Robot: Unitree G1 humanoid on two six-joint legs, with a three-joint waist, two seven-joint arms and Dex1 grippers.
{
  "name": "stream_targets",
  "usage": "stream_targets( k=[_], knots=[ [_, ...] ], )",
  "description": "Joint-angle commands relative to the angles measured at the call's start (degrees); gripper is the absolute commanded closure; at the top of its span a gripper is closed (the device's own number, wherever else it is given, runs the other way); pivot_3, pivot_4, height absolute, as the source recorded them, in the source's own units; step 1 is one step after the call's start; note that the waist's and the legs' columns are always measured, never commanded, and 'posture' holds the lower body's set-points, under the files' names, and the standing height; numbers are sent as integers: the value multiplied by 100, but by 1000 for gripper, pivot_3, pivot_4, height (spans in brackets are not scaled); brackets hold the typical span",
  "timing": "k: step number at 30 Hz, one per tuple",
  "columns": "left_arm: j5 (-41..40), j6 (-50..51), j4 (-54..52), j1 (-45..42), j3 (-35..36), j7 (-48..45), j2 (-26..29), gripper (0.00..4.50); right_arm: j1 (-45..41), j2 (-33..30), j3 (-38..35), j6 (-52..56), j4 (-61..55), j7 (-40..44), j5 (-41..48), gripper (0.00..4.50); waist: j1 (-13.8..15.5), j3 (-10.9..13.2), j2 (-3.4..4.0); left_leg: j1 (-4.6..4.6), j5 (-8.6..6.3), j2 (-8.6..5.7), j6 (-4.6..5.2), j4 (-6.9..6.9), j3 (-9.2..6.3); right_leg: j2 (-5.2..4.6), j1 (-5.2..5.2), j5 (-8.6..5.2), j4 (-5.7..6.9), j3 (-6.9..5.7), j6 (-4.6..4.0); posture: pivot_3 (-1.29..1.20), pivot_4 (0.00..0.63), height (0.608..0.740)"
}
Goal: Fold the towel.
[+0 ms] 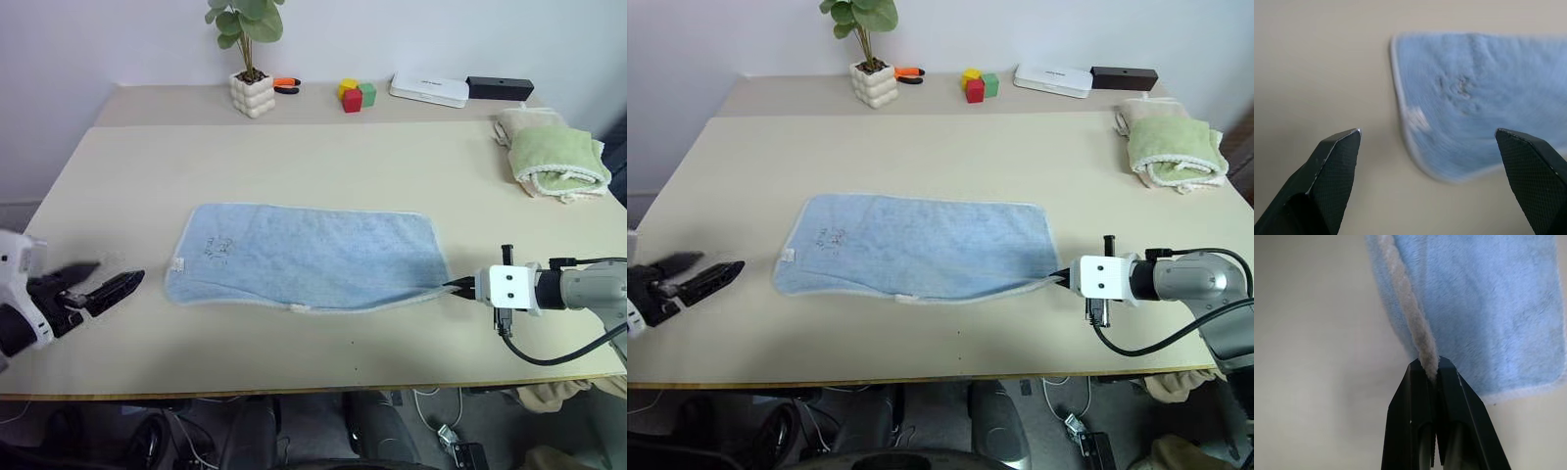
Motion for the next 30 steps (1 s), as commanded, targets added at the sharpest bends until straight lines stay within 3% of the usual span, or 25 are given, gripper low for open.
stream_targets(
  k=[1, 3, 6, 12, 17, 27, 30],
  knots=[
    [2279, -3077, 621, 95, -695, -1080, 293, 16, -134, 65, -8, -22, 14, 10, -33, 4500, -2, 0, 0, 0, 0, 0, 0, -6, 1, 0, -1, 0, -6, 0, 0, 0, 150, 740],
    [3102, -4513, 1074, 4, -1014, -1336, 350, 16, -163, 95, 0, -17, 13, 2, -47, 4500, -10, 0, 0, -1, -1, 1, 1, -17, 6, 0, -3, 0, -14, 4, 0, 0, 150, 740],
    [3244, -5342, 1442, -164, -1327, -1839, 330, 16, -165, 119, 11, 1, -5, -20, -70, 4500, -22, 1, -1, -5, -6, 5, 10, -19, 8, 1, -8, -1, -18, 4, 2, 0, 150, 740],
    [3325, -6018, 2210, -539, -1772, -2507, 414, 16, -125, 140, -35, 71, -76, -89, -80, 4500, -28, 1, -1, -3, -7, 8, 14, -16, 10, 5, -9, 0, -9, 4, 5, 0, 150, 740],
    [4024, -6532, 2890, -1052, -2174, -2089, 218, 16, -10, 127, -83, 127, -180, -132, -68, 4500, -25, 2, 0, -3, -8, 8, 15, -15, 10, 5, -8, 1, -7, 4, 9, 0, 150, 740],
    [4342, -6072, 3178, -1516, -2888, -1592, -261, 16, 75, 106, -140, 185, -303, -201, -95, 4500, -15, -6, 12, 4, -9, 8, 18, -12, 8, 6, -2, 11, 6, 3, 31, 0, 150, 740],
    [4373, -6216, 3416, -1488, -3080, -1647, -336, 849, 115, 102, -143, 203, -325, -221, -103, 4500, -15, -16, 30, 6, -9, 8, 18, -12, 8, 5, 0, 10, 5, 4, 31, 0, 150, 740]
  ],
)
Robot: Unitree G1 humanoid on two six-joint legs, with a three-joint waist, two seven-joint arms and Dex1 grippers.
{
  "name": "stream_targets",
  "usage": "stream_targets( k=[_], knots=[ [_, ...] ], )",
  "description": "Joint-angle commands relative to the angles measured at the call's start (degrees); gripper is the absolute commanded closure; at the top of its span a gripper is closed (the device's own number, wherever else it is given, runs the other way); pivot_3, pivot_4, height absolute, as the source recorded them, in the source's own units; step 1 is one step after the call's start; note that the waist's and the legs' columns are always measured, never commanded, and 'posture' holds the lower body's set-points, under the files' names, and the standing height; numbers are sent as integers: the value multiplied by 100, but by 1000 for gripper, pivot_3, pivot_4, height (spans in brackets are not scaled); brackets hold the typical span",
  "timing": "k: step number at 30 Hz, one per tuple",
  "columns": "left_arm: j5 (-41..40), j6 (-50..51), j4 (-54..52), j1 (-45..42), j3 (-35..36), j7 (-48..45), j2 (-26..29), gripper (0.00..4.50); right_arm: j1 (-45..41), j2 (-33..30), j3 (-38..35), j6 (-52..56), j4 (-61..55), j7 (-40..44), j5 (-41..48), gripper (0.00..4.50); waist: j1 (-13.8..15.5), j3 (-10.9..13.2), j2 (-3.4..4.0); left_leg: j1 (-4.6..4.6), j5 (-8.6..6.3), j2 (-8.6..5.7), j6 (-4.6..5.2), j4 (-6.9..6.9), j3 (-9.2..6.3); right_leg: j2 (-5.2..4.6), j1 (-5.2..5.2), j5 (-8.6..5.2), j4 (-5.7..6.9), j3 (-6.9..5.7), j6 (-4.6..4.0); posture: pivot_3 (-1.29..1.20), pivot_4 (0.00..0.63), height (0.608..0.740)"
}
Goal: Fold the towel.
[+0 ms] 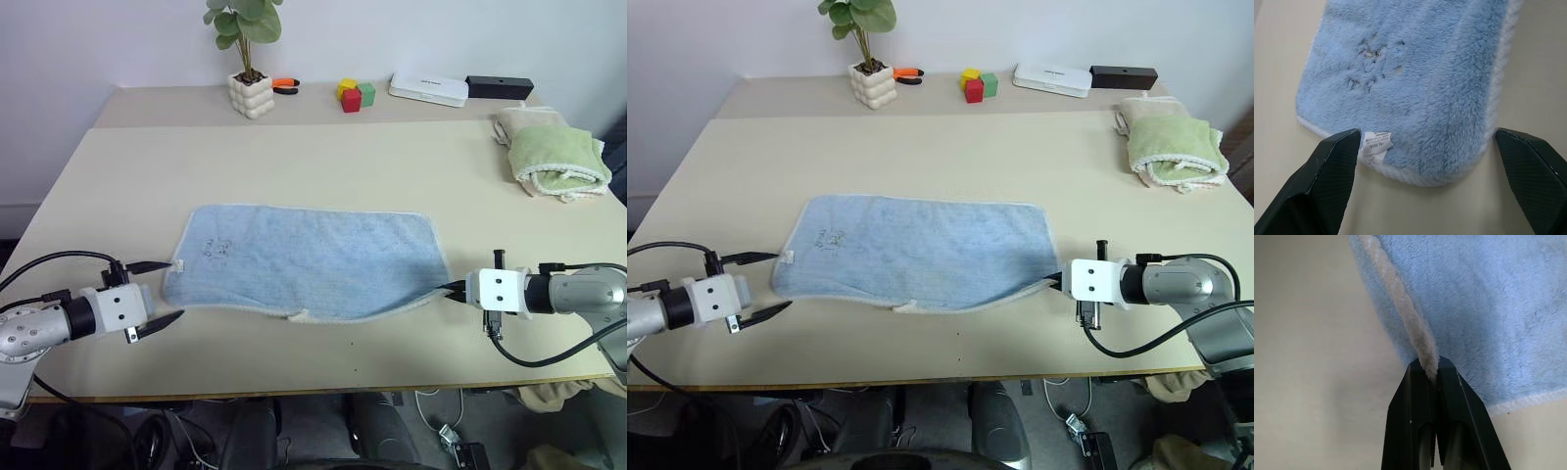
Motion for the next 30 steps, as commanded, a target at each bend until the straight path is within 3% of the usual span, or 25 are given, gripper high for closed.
stream_targets(
  k=[1, 7, 14, 19, 23, 30],
  knots=[
    [0, -5, 276, 77, -291, -72, -117, 1376, 27, -54, -237, 21, -177, -47, 43, 4500, 2, -9, 15, 0, 0, 0, 0, 0, 0, 0, 0, 0, 0, 0, 0, 0, 150, 740],
    [-23, -182, 555, 24, -428, -121, -98, 4444, 80, -38, -244, 49, -231, -98, 40, 4500, -1, -17, 29, 9, 0, 0, 0, -1, 0, 1, 5, -5, 2, 0, -8, 0, 150, 740],
    [-71, -191, 918, -155, -489, -85, -118, 4444, 94, -29, -240, 58, -238, -169, 21, 4500, -7, -21, 35, 12, 0, 0, 0, -1, 0, 2, 7, -3, 4, 0, -5, 0, 150, 740],
    [-892, 460, 498, -21, -224, -552, 68, 4444, 177, -77, -354, 109, -293, -56, 249, 4500, -18, -21, 35, 13, 0, 1, 0, -2, 0, 3, 7, -2, 5, 1, -3, 0, 150, 740],
    [-1522, 1285, -39, 342, 142, -1069, 464, 4444, 354, -185, -660, 224, -433, 248, 697, 4500, -36, -15, 25, 10, -2, 9, 4, -3, 0, 10, 3, -1, 6, 0, -2, 0, 150, 740],
    [-1481, 1215, -493, 1276, 603, -1483, 687, 4444, 941, -374, -1014, 336, -670, 755, 1027, 4500, -16, -13, 16, 7, -4, 10, 7, -4, 1, 10, 2, -13, 0, 0, -21, 0, 150, 740]
  ],
)
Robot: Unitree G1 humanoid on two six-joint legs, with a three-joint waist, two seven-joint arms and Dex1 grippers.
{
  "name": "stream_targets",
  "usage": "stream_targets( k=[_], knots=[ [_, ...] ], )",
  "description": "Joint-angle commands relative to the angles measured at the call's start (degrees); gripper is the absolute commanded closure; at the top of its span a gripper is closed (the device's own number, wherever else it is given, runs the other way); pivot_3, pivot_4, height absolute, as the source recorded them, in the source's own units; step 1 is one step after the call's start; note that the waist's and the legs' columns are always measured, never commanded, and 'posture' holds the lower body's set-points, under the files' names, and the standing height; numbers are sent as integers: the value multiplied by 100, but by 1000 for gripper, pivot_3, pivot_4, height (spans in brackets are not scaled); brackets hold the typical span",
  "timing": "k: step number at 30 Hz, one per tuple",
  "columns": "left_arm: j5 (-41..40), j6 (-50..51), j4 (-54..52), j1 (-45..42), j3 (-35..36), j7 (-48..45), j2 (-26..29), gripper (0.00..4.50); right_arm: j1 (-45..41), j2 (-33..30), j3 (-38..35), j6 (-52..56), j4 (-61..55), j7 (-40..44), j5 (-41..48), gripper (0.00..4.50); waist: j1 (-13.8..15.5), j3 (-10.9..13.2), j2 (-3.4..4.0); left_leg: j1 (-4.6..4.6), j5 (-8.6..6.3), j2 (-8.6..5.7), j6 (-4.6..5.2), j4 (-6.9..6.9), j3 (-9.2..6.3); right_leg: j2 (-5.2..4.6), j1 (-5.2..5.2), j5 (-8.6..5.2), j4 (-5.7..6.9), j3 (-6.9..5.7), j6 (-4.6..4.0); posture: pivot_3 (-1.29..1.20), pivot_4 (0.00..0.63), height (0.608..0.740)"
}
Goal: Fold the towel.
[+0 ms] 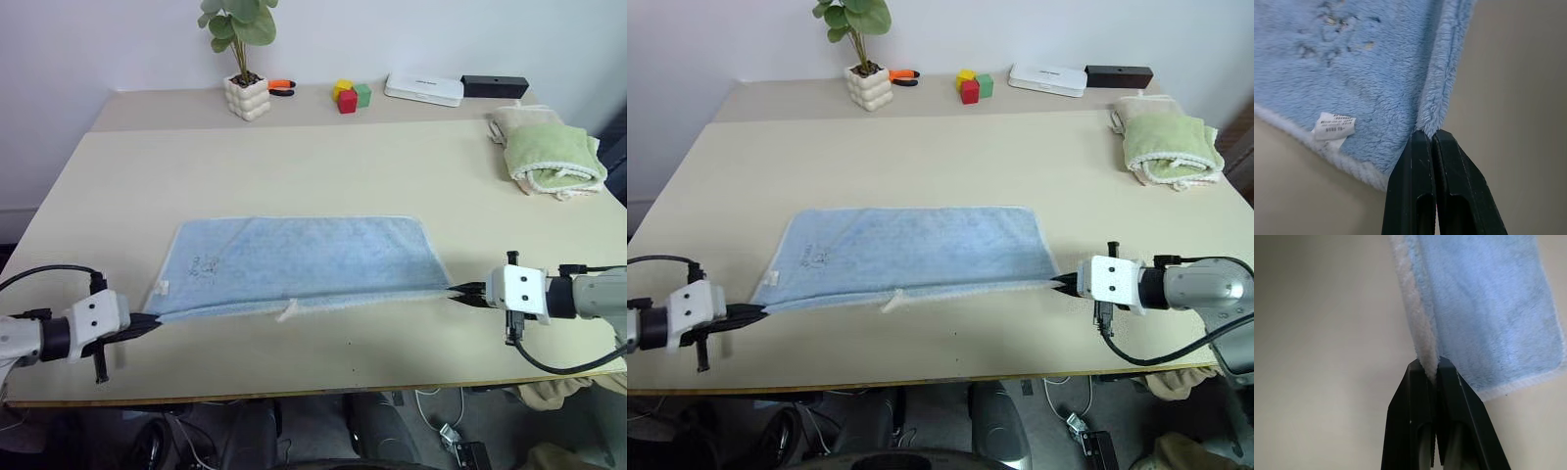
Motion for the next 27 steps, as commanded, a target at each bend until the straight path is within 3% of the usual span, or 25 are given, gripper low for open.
stream_targets(
  k=[1, 6, 9, 17, 27],
  knots=[
    [72, -271, -115, 282, 324, -139, 82, 4444, 317, -112, -293, 26, -245, 202, 177, 4500, 15, 1, -3, 0, 0, 0, 0, 1, 0, 0, 0, 0, 0, 0, -1, 0, 150, 740],
    [131, -546, 15, 359, 374, -169, 25, 4444, 665, -198, -530, 403, -615, 397, 413, 4500, 11, 1, -4, -1, 0, 0, 0, 3, 0, 0, 0, -1, 0, 1, -2, 0, 150, 740],
    [-15, -301, 148, -47, 312, -116, -8, 4444, 493, -154, -502, 449, -577, 351, 365, 4500, 9, 2, -6, 0, 0, 0, 0, 2, 0, 1, 0, -1, -1, 0, -2, 0, 150, 740],
    [-196, 547, 385, -1510, -272, -428, -146, 4444, -551, 185, -40, 388, 64, 160, 130, 4500, 7, 3, -8, -3, 0, -1, 0, 1, -1, 1, -1, 2, -2, -1, 3, 0, 150, 740],
    [63, 1158, 1567, -3483, -877, -446, -623, 4444, -1882, 729, 446, 50, 1126, -276, -451, 4500, -6, 4, -7, -9, -1, -1, 2, 2, -5, 4, -10, 14, 6, -4, 27, 0, 150, 740]
  ],
)
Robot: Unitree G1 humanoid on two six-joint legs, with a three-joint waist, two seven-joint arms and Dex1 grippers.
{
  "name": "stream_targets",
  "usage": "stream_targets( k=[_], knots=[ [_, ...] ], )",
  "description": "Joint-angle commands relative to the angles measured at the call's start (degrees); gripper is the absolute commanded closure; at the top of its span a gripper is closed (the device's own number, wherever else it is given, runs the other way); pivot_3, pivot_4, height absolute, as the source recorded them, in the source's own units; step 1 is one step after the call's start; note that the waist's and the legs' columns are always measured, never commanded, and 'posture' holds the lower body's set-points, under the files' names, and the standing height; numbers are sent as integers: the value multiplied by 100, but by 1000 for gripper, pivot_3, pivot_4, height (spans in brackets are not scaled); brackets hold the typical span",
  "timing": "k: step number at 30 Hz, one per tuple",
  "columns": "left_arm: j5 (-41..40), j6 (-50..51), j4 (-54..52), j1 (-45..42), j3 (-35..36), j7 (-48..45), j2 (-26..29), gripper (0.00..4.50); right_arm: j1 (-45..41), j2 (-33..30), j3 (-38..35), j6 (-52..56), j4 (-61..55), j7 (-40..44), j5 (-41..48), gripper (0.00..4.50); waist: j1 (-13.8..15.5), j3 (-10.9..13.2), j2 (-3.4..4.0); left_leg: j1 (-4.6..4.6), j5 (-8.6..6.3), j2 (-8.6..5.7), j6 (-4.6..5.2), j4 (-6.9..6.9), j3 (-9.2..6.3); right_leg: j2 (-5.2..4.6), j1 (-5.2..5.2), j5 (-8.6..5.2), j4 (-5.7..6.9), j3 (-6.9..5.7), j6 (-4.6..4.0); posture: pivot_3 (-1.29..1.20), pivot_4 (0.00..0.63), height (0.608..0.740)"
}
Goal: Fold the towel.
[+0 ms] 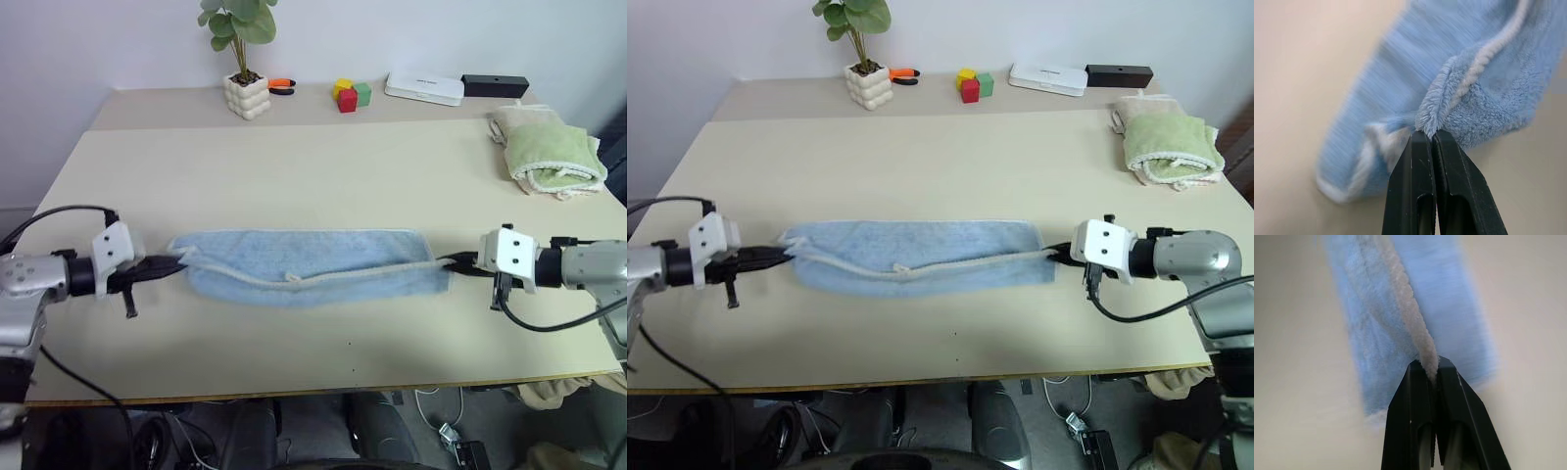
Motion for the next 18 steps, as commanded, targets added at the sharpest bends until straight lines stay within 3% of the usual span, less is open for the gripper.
stream_targets(
  k=[1, 18],
  knots=[
    [126, 175, 439, -405, -140, -48, -43, 4444, -314, 94, 42, -281, 331, -161, -205, 4500, 0, 0, 0, 0, -2, 0, 3, 0, 0, 0, 0, 1, 0, 0, 1, 0, 150, 740],
    [474, 594, 1582, -1362, -287, 530, -538, 4444, -1155, 449, 463, -1271, 1898, -887, -1113, 4500, 4, 0, 0, -4, -2, -3, 5, 4, -4, -2, -3, 2, 6, -3, 4, 0, 150, 740]
  ],
)
